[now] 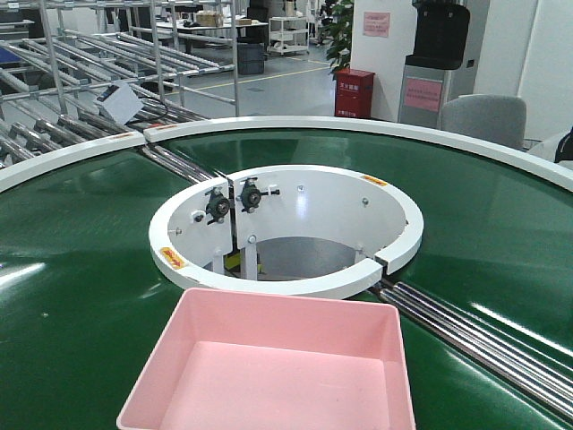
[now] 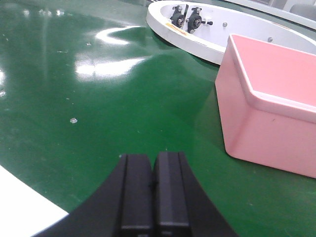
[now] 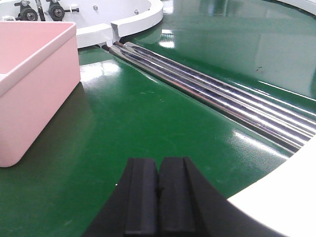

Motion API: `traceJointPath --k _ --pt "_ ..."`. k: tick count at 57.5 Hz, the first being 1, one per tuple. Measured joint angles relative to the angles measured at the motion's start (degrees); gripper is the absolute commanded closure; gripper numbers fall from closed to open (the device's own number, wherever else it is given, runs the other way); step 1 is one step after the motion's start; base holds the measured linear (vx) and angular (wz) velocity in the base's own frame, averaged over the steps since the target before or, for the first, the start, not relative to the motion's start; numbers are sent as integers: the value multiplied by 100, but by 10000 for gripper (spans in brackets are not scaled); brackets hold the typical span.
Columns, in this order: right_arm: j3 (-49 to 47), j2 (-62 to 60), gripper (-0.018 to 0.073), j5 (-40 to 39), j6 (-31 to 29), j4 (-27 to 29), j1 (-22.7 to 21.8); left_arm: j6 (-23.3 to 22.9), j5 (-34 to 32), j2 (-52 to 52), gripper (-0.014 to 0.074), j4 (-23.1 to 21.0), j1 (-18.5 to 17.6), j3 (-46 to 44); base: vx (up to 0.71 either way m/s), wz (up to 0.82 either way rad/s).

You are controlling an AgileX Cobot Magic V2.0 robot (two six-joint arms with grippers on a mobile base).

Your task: Grab pink bin and stack on right shelf

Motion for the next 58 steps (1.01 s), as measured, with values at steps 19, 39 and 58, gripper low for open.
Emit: traceJointPath --k 19,39,58 --pt "0 0 568 0 0 0 0 0 -277 0 604 0 0 0 0 0" --pt "0 0 568 0 0 0 0 0 -1380 0 604 0 0 4 0 0" --pt "0 0 568 -181 2 182 0 0 -1753 0 604 0 0 4 0 0"
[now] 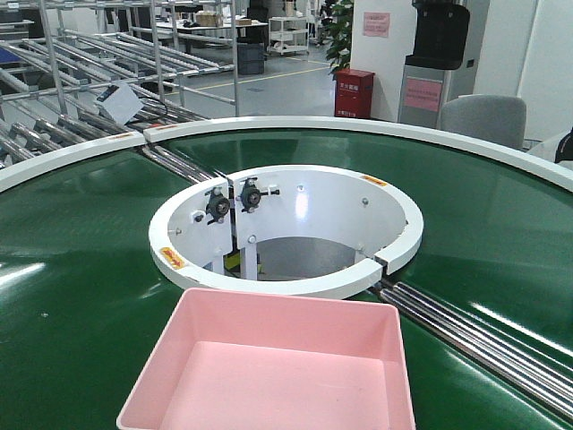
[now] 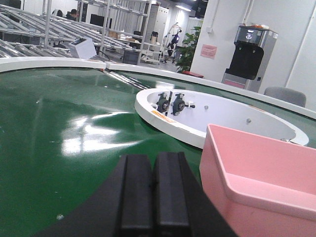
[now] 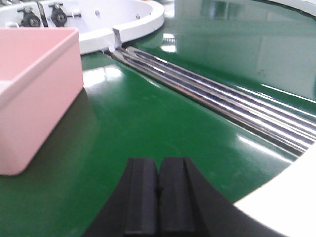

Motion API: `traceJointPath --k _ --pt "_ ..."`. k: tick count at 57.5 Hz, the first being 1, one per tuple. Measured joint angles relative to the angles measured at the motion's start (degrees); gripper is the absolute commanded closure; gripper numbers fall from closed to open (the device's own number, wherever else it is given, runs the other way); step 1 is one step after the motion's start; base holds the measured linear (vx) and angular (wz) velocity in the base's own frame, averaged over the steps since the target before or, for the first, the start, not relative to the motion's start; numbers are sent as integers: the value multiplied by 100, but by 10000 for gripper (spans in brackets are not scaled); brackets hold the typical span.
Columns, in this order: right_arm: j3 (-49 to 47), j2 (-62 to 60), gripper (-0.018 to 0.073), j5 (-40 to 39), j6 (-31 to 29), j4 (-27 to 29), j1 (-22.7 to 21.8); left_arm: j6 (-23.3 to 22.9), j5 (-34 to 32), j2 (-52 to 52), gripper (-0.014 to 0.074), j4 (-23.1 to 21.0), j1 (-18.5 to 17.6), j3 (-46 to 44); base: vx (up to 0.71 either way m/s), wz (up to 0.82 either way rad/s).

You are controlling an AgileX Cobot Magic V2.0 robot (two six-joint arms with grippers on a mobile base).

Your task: Grab pink bin and stack on right shelf

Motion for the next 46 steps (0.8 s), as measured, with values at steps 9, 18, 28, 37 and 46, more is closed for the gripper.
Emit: traceJointPath --k 9,18,28,37,46 --pt "0 0 568 -768 0 113 0 0 -224 0 604 0 0 0 0 0" --pt "0 0 568 -1944 0 125 0 0 -408 0 604 0 0 0 0 0" --pt "-247 0 568 -2230 0 135 0 44 -858 0 604 0 0 -47 0 0" --pt "-1683 529 568 -1373 0 130 0 313 -447 306 604 296 0 -1197 0 0" --pt "-2828 1503 566 -913 0 125 0 601 234 1260 600 584 0 -2496 0 0"
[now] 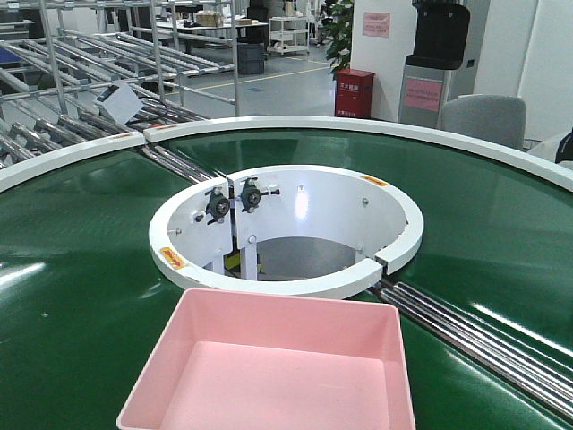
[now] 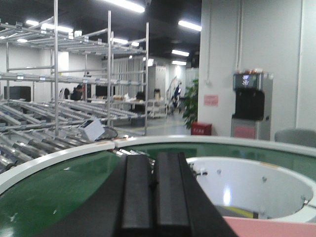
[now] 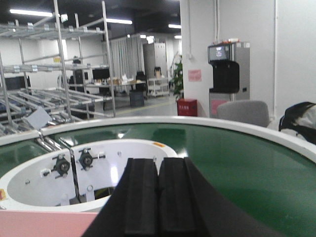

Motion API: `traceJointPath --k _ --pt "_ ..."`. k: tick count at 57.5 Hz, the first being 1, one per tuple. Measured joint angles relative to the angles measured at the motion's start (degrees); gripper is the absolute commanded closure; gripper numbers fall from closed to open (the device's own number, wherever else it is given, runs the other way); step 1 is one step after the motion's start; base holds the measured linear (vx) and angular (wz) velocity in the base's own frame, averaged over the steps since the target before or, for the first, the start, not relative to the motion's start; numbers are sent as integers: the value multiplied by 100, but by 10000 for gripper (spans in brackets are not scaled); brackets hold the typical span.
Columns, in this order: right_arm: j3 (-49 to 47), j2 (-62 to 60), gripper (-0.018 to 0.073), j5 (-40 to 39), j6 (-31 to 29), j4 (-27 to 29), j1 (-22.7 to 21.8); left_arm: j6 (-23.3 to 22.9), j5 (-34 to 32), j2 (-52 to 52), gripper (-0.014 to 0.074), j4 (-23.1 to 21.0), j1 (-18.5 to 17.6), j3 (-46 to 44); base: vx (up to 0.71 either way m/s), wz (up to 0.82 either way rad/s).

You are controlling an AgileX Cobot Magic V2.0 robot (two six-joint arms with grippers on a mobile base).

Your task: Grab pink bin and stack on right shelf

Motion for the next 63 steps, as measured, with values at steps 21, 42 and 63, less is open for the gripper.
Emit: traceJointPath --k 21,42,63 --pt "-334 2125 342 84 0 0 0 59 476 2243 277 32 0 -266 0 0" --pt "-433 3498 60 203 193 338 0 -17 361 3547 99 -27 0 -389 0 0" --pt "-3160 6442 87 1897 -100 578 1332 841 2100 6436 102 -404 -743 -3651 0 0"
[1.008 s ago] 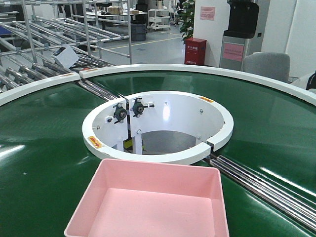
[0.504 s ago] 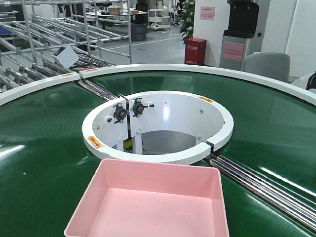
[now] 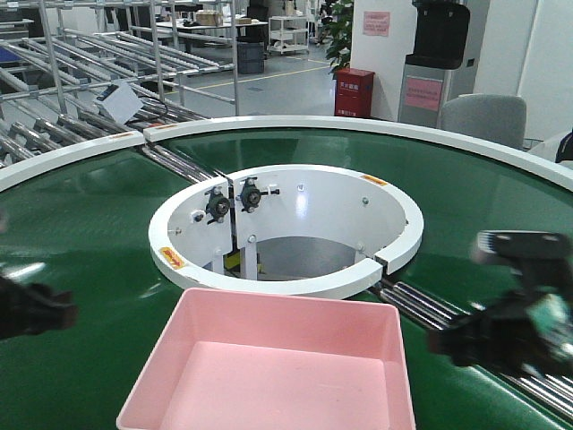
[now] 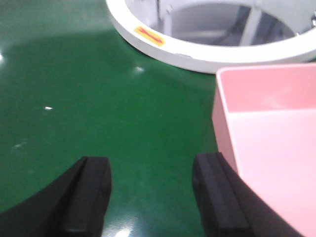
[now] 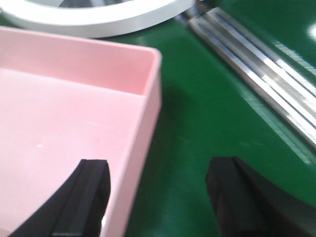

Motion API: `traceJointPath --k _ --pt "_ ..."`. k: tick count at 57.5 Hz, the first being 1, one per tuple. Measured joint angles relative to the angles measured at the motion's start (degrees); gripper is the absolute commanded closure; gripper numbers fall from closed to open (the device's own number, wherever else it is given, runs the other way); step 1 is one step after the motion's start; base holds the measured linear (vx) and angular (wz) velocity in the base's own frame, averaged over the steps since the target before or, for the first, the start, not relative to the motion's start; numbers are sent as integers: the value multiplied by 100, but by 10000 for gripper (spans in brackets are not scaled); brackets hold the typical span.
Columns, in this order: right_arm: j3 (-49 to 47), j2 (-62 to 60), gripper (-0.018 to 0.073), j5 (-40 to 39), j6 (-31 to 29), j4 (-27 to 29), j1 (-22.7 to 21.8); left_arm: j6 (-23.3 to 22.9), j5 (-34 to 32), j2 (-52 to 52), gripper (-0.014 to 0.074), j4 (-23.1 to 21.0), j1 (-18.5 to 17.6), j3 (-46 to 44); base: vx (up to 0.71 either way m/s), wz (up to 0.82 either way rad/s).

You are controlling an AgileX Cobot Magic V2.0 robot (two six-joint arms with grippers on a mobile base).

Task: Grab pink bin and stack on right shelf
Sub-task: 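Lower both grippers onto opposite side walls of the pink bin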

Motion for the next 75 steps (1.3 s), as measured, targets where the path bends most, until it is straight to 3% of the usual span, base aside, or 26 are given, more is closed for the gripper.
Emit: traceJointPath --k 13,24,55,65,75 --pt "-1417 1767 87 939 982 -76 220 941 1091 1705 102 -870 -174 -1572 0 0" --pt "-1981 2642 99 1101 1145 -125 240 1159 1661 2695 102 -1275 -180 -2469 0 0" --pt "-2076 3066 176 1193 1222 -75 240 1425 1904 3800 118 -1985 -412 -2678 0 0" --pt "-2105 3066 309 1199 1222 27 240 1425 1912 3911 259 -2003 -420 -2689 0 0" --pt "-2111 3066 577 1303 1241 89 235 1425 1983 3953 556 -2020 -420 -2707 0 0"
